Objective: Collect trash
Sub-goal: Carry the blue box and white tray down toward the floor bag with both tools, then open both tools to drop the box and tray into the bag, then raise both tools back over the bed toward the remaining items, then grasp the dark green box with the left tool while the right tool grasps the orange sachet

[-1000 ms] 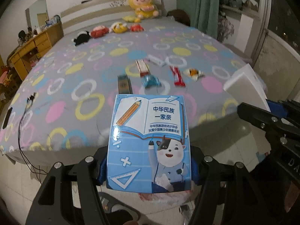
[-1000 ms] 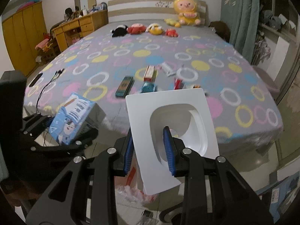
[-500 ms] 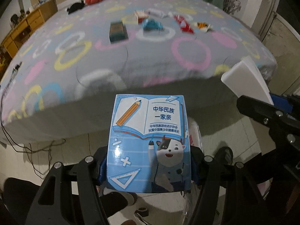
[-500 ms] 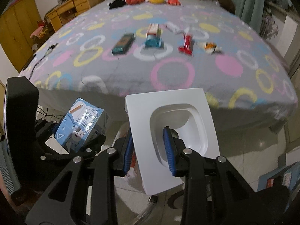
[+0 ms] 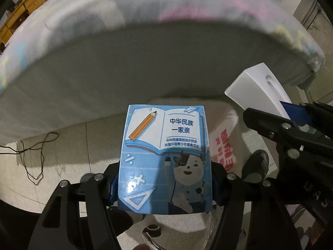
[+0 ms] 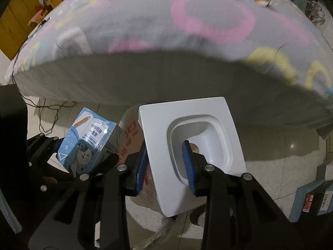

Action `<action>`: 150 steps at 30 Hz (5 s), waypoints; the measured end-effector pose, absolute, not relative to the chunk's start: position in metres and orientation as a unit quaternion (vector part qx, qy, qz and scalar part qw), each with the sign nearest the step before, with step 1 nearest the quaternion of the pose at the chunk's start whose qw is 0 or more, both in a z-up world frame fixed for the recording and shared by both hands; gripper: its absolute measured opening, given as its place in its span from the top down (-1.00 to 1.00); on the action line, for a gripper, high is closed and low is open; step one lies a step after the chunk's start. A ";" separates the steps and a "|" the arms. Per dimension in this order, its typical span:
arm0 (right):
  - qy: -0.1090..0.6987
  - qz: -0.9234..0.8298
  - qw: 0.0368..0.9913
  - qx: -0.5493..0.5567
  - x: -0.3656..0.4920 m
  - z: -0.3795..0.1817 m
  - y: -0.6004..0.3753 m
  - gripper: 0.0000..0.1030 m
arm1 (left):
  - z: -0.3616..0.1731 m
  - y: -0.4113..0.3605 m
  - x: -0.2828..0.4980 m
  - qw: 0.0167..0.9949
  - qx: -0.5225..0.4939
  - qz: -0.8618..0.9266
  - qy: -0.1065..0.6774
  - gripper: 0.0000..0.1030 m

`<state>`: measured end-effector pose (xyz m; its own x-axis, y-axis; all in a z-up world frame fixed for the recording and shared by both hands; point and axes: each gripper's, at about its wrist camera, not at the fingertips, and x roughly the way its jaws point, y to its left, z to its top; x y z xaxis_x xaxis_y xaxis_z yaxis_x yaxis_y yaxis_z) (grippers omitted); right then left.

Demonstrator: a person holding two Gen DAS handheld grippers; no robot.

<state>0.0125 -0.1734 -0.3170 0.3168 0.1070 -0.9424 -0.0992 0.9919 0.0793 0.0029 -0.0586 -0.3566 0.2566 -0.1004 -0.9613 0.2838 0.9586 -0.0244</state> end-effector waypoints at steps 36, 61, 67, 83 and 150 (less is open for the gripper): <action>0.650 0.059 0.755 0.058 0.042 -0.416 -0.182 -0.64 | -0.424 -0.053 0.020 0.751 0.080 -0.109 0.647 -0.85; 0.586 0.058 0.804 0.080 0.004 -0.326 -0.188 -0.87 | -0.335 -0.039 0.003 0.813 0.063 -0.105 0.570 -0.85; 0.538 0.045 0.838 0.085 -0.013 -0.271 -0.204 -0.87 | -0.297 -0.032 -0.004 0.835 0.062 -0.092 0.539 -0.85; 0.423 0.028 0.903 0.075 -0.037 -0.132 -0.238 -0.87 | -0.190 -0.031 -0.006 0.883 0.034 -0.090 0.459 -0.85; 0.641 -0.053 0.766 0.017 0.327 -0.267 -0.338 -0.87 | -0.260 -0.059 0.300 0.814 0.031 -0.041 0.579 -0.85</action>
